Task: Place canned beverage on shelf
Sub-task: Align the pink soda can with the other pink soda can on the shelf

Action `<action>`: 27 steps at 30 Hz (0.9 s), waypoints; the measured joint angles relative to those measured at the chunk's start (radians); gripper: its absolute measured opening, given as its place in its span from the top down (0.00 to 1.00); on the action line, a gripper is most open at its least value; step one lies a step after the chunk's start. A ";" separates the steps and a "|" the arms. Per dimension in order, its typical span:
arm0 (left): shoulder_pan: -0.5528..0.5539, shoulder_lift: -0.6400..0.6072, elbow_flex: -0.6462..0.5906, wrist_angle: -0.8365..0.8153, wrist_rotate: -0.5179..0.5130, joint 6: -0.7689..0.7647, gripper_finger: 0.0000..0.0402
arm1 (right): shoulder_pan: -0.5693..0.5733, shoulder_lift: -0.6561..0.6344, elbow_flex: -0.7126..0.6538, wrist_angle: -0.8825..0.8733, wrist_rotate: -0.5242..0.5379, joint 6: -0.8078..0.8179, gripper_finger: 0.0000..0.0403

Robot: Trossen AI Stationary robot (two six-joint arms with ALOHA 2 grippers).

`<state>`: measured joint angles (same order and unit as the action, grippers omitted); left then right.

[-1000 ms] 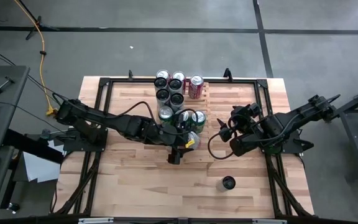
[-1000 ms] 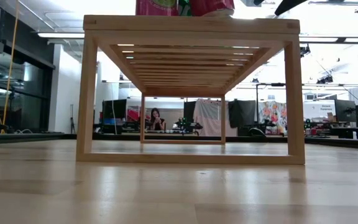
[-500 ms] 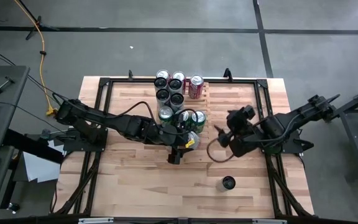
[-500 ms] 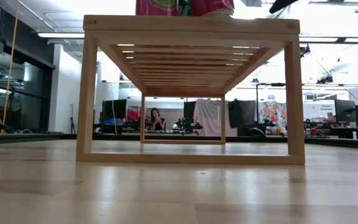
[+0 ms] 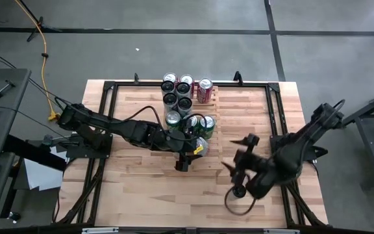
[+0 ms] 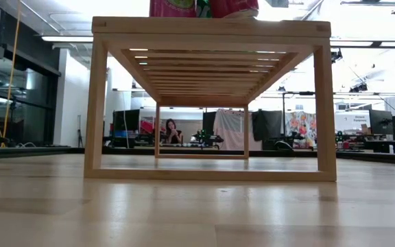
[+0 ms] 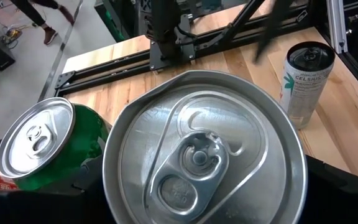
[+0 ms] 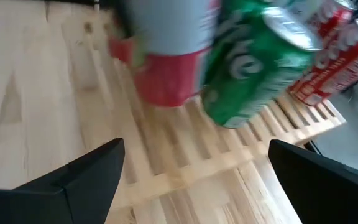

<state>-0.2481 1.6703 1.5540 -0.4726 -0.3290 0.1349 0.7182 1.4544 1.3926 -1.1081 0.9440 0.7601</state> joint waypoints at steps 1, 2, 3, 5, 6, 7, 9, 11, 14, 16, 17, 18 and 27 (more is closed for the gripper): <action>0.000 0.000 0.000 0.000 0.000 0.000 0.23 | 0.006 0.026 0.000 0.009 0.009 -0.001 0.04; 0.000 0.000 0.000 0.000 0.000 0.000 0.23 | 0.010 0.051 0.000 0.019 0.017 -0.002 0.04; 0.000 0.000 0.000 0.001 0.000 -0.001 0.23 | 0.010 0.075 0.000 0.026 0.026 -0.006 0.04; 0.000 0.000 0.000 0.001 0.000 -0.003 0.23 | 0.000 0.114 0.000 0.038 0.063 -0.022 0.04; 0.000 0.000 0.000 0.001 0.000 -0.003 0.23 | -0.007 0.127 0.000 0.040 0.081 -0.026 0.04; 0.000 0.000 0.000 0.001 0.000 -0.003 0.23 | -0.014 0.136 0.000 0.039 0.098 -0.028 0.04; 0.000 0.000 0.000 0.002 0.000 -0.003 0.23 | -0.032 0.140 0.000 0.032 0.108 -0.035 0.04; 0.000 0.000 0.000 0.002 0.001 -0.003 0.23 | -0.045 0.135 0.000 0.020 0.122 -0.038 0.04; 0.000 0.000 0.000 0.003 0.001 -0.003 0.23 | -0.054 0.103 0.000 -0.071 0.121 0.004 0.04; 0.000 0.000 0.000 0.003 0.001 -0.003 0.23 | -0.052 0.074 0.000 -0.190 0.117 0.124 0.04; 0.000 0.001 0.000 0.003 0.001 -0.003 0.23 | -0.044 0.064 0.000 -0.252 0.113 0.195 0.04; 0.000 0.001 0.000 0.004 0.001 -0.003 0.23 | -0.034 0.055 0.000 -0.315 0.108 0.271 0.04; -0.001 0.001 0.000 0.005 0.003 -0.010 0.23 | -0.005 -0.226 -0.448 0.070 -0.010 0.341 0.08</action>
<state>-0.2489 1.6714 1.5536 -0.4679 -0.3264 0.1252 0.7129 1.2280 0.9443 -1.0382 0.9336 1.1006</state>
